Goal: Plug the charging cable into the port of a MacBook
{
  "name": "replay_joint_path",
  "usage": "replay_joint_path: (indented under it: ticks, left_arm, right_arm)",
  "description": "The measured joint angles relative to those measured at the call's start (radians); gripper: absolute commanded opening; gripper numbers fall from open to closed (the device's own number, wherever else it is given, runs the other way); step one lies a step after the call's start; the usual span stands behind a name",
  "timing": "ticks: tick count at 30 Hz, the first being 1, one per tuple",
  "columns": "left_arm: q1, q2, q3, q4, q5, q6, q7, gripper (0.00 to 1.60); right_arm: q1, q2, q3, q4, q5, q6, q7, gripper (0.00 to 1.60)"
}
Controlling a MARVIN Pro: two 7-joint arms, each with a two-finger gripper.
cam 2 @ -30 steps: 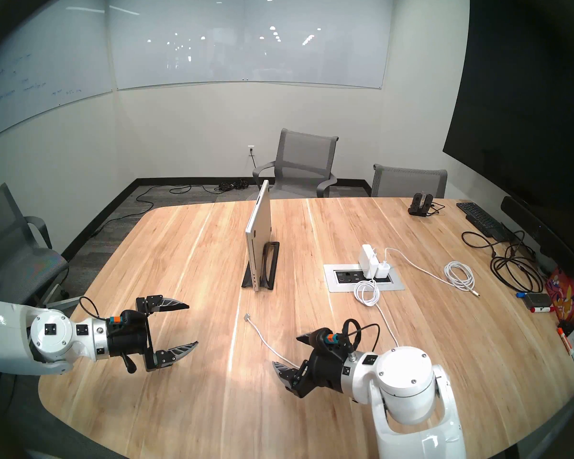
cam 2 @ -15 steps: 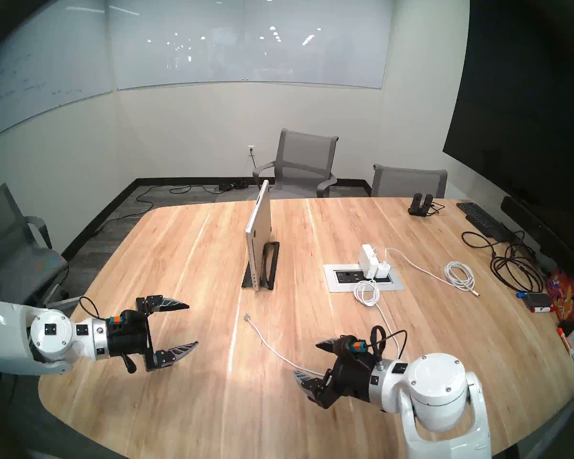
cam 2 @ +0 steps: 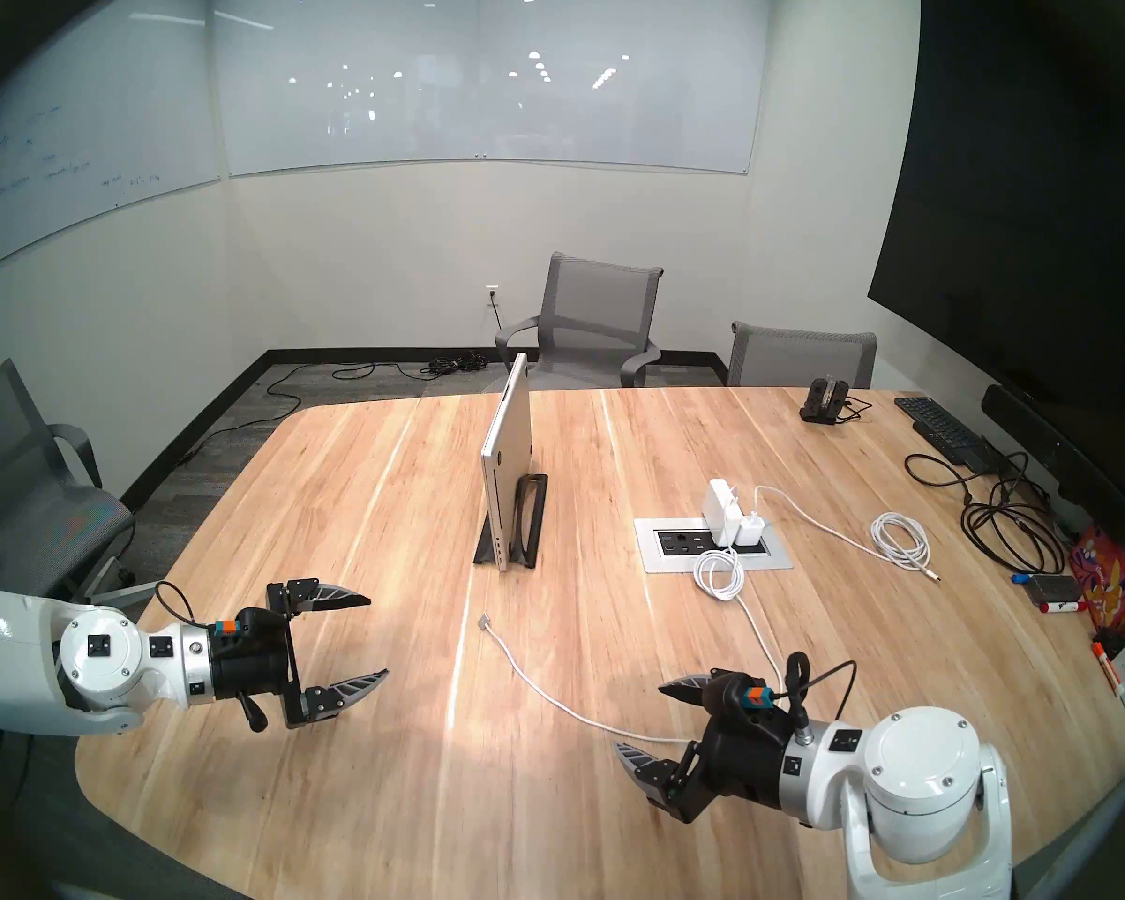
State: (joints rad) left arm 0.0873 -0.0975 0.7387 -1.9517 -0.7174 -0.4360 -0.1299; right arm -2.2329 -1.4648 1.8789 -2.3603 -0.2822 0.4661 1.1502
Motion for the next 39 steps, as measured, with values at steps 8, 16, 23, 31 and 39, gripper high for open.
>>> replay_joint_path:
  ticks: [8, 16, 23, 31, 39]
  left_arm:
    - [0.0, 0.0, 0.0, 0.0, 0.0, 0.0, 0.0, 1.6]
    - [0.0, 0.0, 0.0, 0.0, 0.0, 0.0, 0.0, 1.6]
    - [0.0, 0.0, 0.0, 0.0, 0.0, 0.0, 0.0, 1.6]
    - [-0.001, 0.0, 0.001, 0.0, 0.0, 0.0, 0.0, 1.6]
    - [-0.001, 0.0, 0.006, 0.0, 0.034, -0.006, 0.003, 1.6]
  right_arm:
    - [-0.026, -0.016, 0.008, 0.0, 0.007, -0.029, 0.002, 1.6]
    - [-0.038, -0.028, 0.002, 0.001, 0.007, -0.046, 0.002, 1.6]
    - [-0.042, -0.033, 0.001, 0.001, 0.007, -0.051, 0.001, 1.6]
    - [-0.043, -0.037, 0.001, 0.001, 0.006, -0.054, 0.001, 1.6]
    - [-0.041, -0.04, 0.001, 0.001, 0.006, -0.055, 0.001, 1.6]
